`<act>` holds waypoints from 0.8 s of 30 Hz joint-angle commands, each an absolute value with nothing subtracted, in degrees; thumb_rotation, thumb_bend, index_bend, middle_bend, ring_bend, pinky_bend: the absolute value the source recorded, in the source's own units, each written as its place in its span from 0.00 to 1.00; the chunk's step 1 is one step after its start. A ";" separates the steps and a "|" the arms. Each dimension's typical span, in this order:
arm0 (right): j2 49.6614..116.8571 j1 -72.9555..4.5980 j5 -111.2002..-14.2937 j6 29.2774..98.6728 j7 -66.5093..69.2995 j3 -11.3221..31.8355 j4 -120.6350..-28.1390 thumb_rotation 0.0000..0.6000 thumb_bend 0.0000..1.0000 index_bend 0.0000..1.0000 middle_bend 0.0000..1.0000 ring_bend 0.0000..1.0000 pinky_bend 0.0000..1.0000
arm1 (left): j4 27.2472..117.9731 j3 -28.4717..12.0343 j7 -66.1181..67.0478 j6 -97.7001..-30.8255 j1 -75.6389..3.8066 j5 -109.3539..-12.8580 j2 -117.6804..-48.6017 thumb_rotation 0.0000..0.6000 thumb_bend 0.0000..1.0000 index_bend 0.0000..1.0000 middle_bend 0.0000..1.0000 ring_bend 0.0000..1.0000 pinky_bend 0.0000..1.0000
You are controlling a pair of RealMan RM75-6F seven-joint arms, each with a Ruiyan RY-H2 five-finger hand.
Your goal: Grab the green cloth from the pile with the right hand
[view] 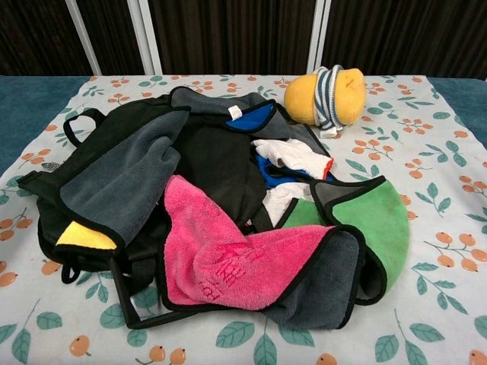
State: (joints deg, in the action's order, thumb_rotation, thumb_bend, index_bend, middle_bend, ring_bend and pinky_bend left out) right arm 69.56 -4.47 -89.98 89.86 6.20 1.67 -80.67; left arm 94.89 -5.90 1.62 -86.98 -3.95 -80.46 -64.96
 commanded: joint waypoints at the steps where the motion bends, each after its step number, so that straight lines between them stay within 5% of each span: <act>1: 69.58 -4.40 -89.93 89.91 6.25 1.76 -80.61 1.00 0.27 0.00 0.02 0.09 0.22 | 94.88 -5.90 1.59 -86.99 -3.95 -80.49 -64.97 1.00 0.59 0.22 0.06 0.11 0.00; 24: 68.00 -3.95 -90.08 89.46 9.14 2.04 -81.98 1.00 0.27 0.00 0.02 0.09 0.22 | 94.25 -5.75 2.01 -87.23 -4.01 -81.08 -65.18 1.00 0.59 0.22 0.06 0.11 0.00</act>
State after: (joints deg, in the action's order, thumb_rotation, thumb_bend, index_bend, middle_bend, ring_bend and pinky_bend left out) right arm 68.16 -4.04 -90.03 89.46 8.95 2.12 -82.01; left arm 94.27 -5.76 2.00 -87.21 -4.02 -81.07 -65.16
